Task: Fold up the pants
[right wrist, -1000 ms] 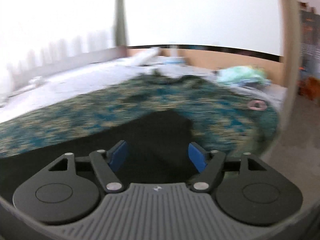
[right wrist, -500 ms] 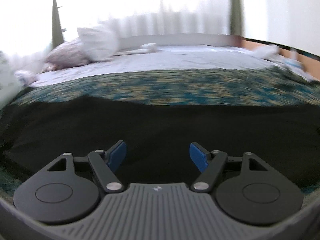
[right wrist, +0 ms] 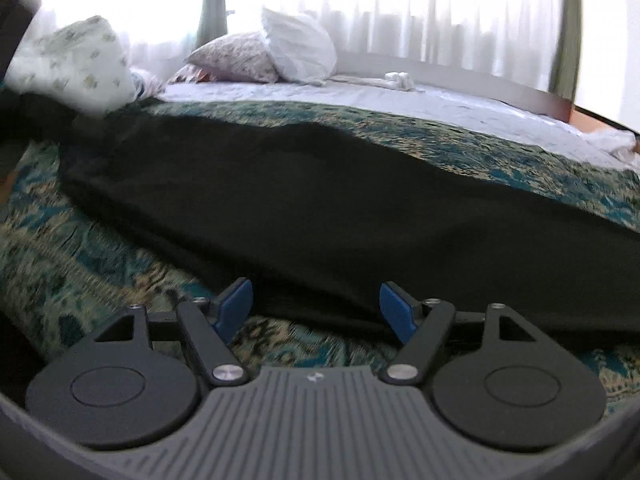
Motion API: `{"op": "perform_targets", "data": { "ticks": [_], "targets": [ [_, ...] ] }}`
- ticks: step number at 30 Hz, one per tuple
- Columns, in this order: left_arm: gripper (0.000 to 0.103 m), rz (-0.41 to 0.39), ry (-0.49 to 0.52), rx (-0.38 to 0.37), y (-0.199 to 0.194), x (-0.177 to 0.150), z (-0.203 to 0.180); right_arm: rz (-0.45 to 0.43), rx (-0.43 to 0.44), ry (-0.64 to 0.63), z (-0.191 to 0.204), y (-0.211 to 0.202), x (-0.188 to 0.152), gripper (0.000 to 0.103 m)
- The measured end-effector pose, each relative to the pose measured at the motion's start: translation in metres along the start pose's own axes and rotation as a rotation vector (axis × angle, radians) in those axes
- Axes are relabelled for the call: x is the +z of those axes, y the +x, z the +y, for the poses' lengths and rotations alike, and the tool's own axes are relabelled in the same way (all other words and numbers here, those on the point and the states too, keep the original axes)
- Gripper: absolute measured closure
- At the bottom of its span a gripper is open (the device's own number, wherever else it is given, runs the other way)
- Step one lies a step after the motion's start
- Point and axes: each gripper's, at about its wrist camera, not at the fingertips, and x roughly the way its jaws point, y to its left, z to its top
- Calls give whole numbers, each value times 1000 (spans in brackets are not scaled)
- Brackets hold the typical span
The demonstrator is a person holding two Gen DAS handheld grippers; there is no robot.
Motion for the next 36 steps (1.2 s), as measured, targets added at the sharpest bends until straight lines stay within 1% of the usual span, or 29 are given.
{"op": "perform_targets", "data": {
  "ticks": [2, 5, 7, 9, 11, 15, 18, 20, 22, 26, 28, 30, 33, 34, 36],
  "targets": [
    [73, 3, 19, -72, 7, 12, -18, 8, 12, -17, 2, -7, -1, 23],
    [74, 56, 65, -155, 20, 14, -40, -16, 22, 41, -8, -17, 1, 27],
    [74, 91, 77, -211, 22, 5, -49, -50, -20, 23, -8, -19, 2, 27],
    [74, 108, 83, -264, 16, -6, -52, -69, -69, -33, -4, -19, 2, 27],
    [67, 120, 106, -296, 7, -17, -54, -78, -84, -65, -1, -19, 1, 27],
    [61, 112, 204, -308, -12, -35, -60, -70, -82, -104, 4, -13, 2, 27],
    [61, 115, 286, -314, -18, -45, -69, -47, -86, -120, 9, -2, 4, 27],
    [60, 110, 327, -306, -21, -50, -72, -57, -83, -108, 9, 0, 9, 27],
    [60, 104, 350, -301, -22, -53, -74, -84, -59, -77, 4, -8, 13, 27],
    [58, 105, 369, -312, -20, -55, -73, -118, -89, -36, -10, -17, 15, 27],
    [57, 102, 385, -314, -20, -57, -73, -105, -104, -28, -17, -14, 16, 26],
    [55, 94, 403, -319, -20, -58, -74, -84, -127, -62, -19, -7, 13, 26],
    [47, 86, 438, -329, -23, -59, -77, -54, -119, -79, -17, -5, 7, 26],
    [42, 83, 451, -331, -24, -60, -79, -50, -114, -79, -15, -6, 5, 26],
    [39, 78, 469, -335, -25, -61, -81, -49, -116, -83, -13, -7, 2, 26]
  ]
}}
